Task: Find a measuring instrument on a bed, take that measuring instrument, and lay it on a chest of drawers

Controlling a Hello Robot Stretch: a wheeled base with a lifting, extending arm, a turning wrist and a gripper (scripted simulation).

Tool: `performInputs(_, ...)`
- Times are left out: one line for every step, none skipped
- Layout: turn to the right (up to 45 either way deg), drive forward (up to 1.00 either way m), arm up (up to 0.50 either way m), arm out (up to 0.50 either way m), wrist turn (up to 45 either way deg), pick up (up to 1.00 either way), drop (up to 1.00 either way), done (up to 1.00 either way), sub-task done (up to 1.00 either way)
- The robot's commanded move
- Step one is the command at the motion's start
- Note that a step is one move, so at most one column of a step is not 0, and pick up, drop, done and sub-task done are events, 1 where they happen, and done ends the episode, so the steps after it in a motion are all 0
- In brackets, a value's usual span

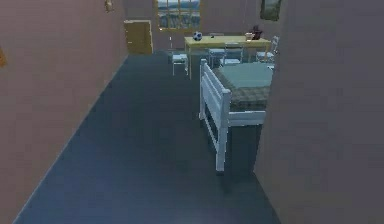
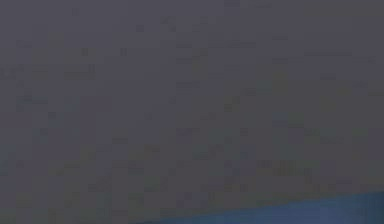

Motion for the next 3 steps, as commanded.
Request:
performInputs(0.0, 0.75, 0.0, 0.0, 0.0, 0.0, 0.0, 0.0, 0.0)
performInputs(-36.0, 0.0, 0.0, 0.0, 0.0, 0.0, 0.0, 0.0, 0.0)
performInputs(0.0, 0.55, 0.0, 0.0, 0.0, 0.0, 0.0, 0.0, 0.0)
